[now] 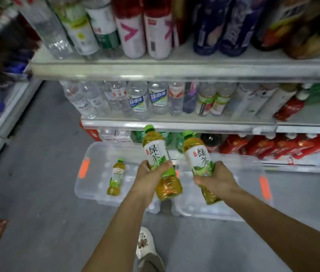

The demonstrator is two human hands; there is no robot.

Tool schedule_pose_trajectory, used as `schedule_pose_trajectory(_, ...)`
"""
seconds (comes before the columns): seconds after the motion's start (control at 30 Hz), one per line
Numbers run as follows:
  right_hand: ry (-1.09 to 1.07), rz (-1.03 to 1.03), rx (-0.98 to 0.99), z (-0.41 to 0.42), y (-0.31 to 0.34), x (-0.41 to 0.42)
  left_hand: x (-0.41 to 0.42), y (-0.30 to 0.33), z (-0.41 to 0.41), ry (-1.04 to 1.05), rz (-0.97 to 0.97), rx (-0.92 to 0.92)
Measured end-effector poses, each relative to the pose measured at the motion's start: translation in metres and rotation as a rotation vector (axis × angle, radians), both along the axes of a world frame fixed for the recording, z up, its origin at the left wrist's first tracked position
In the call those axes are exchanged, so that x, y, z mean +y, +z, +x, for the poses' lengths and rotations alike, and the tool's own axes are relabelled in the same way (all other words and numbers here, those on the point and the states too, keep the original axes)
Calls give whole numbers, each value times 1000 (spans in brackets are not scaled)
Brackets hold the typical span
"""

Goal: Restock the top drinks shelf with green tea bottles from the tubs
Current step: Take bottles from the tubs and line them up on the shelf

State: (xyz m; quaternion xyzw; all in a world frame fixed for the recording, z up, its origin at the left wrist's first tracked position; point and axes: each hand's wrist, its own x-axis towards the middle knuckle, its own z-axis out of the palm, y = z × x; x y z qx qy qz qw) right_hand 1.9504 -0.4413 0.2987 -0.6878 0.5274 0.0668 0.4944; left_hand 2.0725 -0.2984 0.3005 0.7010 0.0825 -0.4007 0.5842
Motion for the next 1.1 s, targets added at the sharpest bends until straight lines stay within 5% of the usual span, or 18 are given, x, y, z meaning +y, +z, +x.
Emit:
schedule_pose_trajectory(0.33, -156, -240, -328, -231, 180, -103, -137, 169, -212, -199, -253, -389)
schedule_pose_trajectory(0.53, -257, -446, -490, -335, 271, -148, -210, 248, -308, -352, -367, -436)
schedule_pose_trajectory(0.8, -356, -635, -625, -404, 347, -230, -302, 330, -368, -530, -481, -675)
schedule_pose_trajectory(1.1, -381, -755, -692, -436, 403, -368, -436, 389, -394, -495, -613, -827)
